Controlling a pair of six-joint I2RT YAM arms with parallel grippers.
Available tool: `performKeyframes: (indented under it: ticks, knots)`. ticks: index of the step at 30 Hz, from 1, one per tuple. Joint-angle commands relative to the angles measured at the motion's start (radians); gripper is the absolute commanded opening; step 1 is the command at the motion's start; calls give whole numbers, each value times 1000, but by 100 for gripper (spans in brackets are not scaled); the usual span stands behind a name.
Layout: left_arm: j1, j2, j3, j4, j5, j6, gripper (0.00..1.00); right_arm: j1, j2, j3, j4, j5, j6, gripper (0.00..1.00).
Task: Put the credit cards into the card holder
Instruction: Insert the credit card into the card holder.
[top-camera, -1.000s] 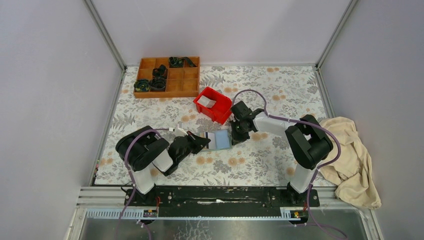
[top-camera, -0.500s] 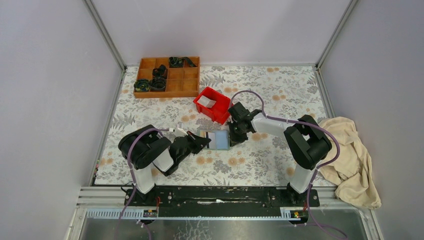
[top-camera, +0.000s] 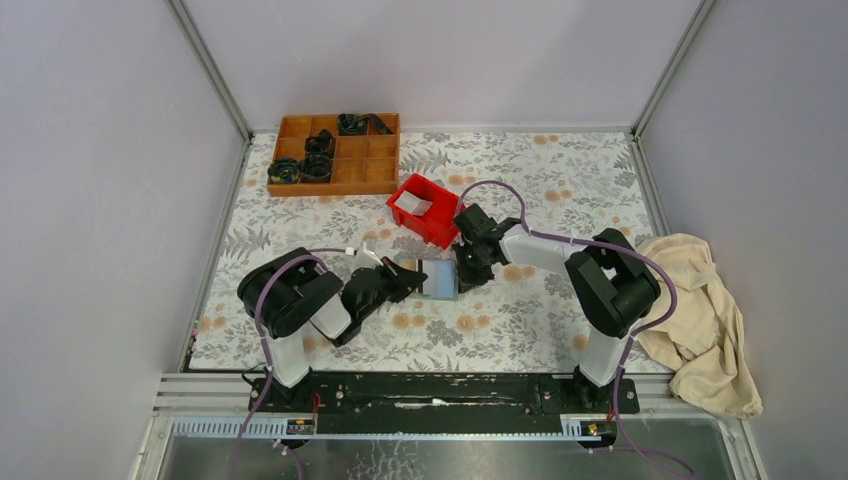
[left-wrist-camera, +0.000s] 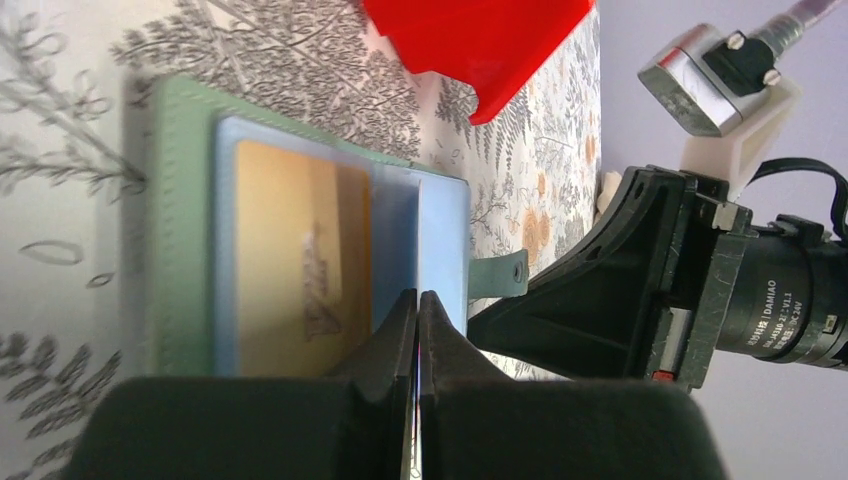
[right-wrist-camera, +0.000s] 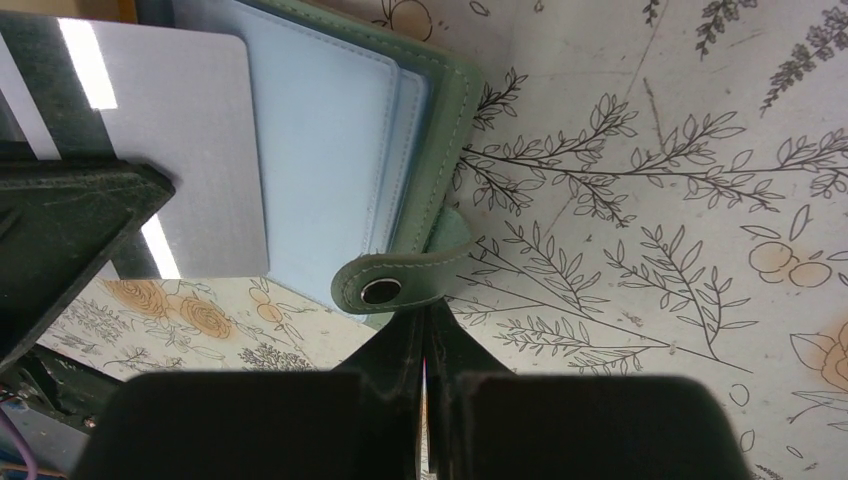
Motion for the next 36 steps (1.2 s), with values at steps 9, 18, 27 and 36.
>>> performKeyframes:
  ticks: [9,18,27,36]
  knots:
    - [38,-3,25,-7,74,131,0,16,48,25,-46,51,-26,1]
    - [120,-115,-31,-92,104,188,0,16,61,18,-37,51,-25,2]
    - [133,11,8,16,216,147,0,16,72,27,-41,48,-25,2]
    - [135,49,20,67,265,113,0,17,80,25,-39,47,-25,2]
